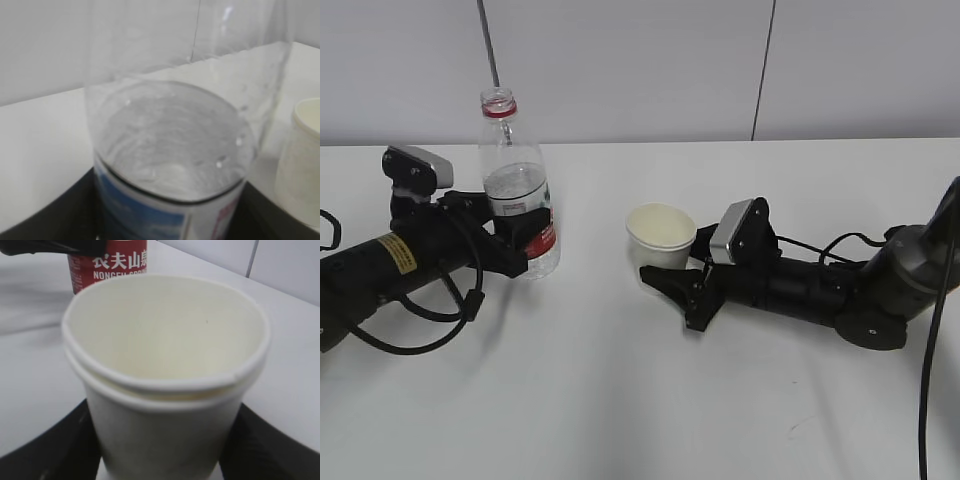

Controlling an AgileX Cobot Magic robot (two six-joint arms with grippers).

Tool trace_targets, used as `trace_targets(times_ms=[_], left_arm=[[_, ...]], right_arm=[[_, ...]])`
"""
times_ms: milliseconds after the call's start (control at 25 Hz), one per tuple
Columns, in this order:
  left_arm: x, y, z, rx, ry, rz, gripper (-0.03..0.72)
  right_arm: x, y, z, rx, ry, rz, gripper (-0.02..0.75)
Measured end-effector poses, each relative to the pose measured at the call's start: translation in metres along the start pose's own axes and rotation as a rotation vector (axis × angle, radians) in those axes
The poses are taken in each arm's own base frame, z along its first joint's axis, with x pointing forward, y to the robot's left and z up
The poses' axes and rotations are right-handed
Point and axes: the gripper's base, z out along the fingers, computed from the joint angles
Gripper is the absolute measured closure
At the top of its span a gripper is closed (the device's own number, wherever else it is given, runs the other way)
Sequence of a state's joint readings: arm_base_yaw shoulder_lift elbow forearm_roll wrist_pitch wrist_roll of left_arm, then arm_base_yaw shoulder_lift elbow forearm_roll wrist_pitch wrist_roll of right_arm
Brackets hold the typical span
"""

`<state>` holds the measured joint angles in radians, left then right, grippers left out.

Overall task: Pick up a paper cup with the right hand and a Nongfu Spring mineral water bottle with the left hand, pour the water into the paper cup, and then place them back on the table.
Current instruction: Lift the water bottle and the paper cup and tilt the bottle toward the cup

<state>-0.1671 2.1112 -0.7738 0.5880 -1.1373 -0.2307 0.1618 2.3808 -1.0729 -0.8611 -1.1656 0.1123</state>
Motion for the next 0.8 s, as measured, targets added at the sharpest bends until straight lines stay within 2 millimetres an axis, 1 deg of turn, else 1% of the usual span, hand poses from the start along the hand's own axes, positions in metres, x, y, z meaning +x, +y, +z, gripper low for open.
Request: trace_targets(times_ms=[280,400,600,680,720,800], left_arm=[[-0.001,0.0,0.0,0.001,-0.003,0.082,0.274],[-0.005,0.0,-0.001,-0.003,0.004,0.153,0.276],[-0.009,0.001,-0.002,-0.012,0.026,0.282,0.277],[-0.009,0.001,-0.002,-0.015,0.026,0.321,0.276],[-0.009,0.001,-0.002,-0.016,0.027,0.339,0.276],[-0.009,0.001,-0.002,-0.015,0.027,0.379,0.276]], right_arm=[[-0.006,0.008,0.01,-0.114,-0.005,-0.007,0.272],[-0.008,0.014,0.013,-0.159,-0.004,-0.018,0.273],[-0.01,0.016,0.016,-0.176,-0.007,-0.023,0.273],[-0.01,0.019,0.018,-0.184,-0.006,-0.022,0.273],[-0.011,0.021,0.019,-0.191,-0.008,-0.023,0.29],[-0.013,0.026,0.023,-0.209,-0.01,-0.02,0.284]])
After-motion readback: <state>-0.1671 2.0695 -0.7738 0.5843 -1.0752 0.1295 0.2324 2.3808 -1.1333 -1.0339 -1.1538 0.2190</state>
